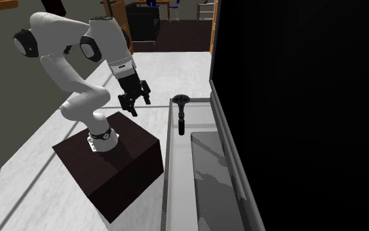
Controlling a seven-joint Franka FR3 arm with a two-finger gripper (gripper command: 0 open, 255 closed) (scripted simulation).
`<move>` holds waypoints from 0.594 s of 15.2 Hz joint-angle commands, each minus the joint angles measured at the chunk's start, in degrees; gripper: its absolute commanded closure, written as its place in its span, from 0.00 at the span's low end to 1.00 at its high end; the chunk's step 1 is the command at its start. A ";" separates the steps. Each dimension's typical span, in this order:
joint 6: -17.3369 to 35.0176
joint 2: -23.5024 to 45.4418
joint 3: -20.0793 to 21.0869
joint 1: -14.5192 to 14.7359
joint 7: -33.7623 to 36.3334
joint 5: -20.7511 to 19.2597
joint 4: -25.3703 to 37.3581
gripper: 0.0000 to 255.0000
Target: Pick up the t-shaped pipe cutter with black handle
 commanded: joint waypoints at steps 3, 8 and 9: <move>9.68 1.57 -0.02 4.41 -4.24 3.64 -1.52 0.00; 21.38 4.63 -0.29 10.65 -10.43 8.47 -2.39 0.00; 23.63 5.29 -0.41 12.02 -11.82 9.51 -2.46 0.00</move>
